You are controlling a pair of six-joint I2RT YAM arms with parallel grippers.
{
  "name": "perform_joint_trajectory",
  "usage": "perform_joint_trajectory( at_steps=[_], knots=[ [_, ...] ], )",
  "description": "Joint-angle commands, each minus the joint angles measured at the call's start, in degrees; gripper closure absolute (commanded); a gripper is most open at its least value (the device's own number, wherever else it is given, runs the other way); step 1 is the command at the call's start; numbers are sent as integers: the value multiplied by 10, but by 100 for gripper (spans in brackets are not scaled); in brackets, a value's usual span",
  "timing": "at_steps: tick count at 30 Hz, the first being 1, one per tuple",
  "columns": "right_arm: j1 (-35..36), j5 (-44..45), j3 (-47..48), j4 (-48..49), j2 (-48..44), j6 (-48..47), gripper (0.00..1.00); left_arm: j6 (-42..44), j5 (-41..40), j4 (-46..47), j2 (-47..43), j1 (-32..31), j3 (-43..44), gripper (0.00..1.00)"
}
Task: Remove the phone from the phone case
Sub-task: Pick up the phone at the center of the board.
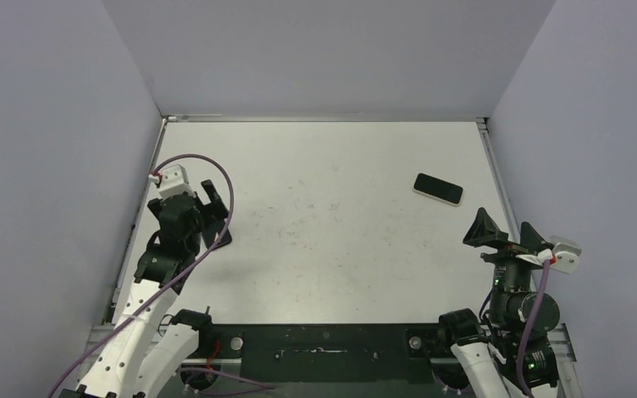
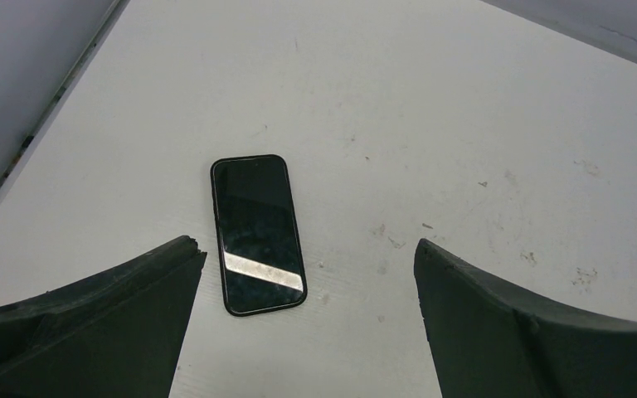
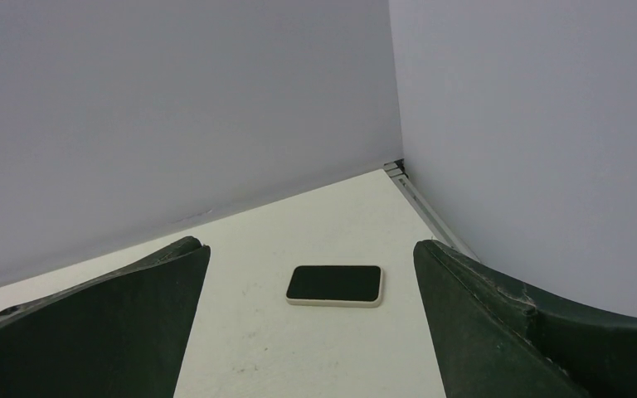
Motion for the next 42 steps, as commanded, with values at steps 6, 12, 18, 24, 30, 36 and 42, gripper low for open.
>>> perform_joint_trajectory(
  at_steps=[6, 12, 18, 24, 30, 36, 42],
  knots=[
    [8, -7, -6, 13, -35, 9, 0, -29, 84, 6, 117, 80, 7, 3],
    [27, -12, -8, 17, -32, 8, 0, -30, 160, -18, 256, 142, 41, 3],
    [42, -9, -8, 16, -36, 6, 0, -24, 179, -43, 394, 168, 115, 3],
    [49, -5, -8, 16, -38, 3, 0, -22, 159, -63, 481, 169, 162, 3],
    [49, -7, -8, 16, -36, 2, 0, -17, 118, -82, 537, 168, 189, 3],
    [49, -8, -8, 16, -30, 0, 0, -9, 121, -90, 582, 166, 203, 3],
    [49, -12, -8, 18, -24, -1, 0, -10, 160, -85, 605, 163, 209, 3]
  ],
)
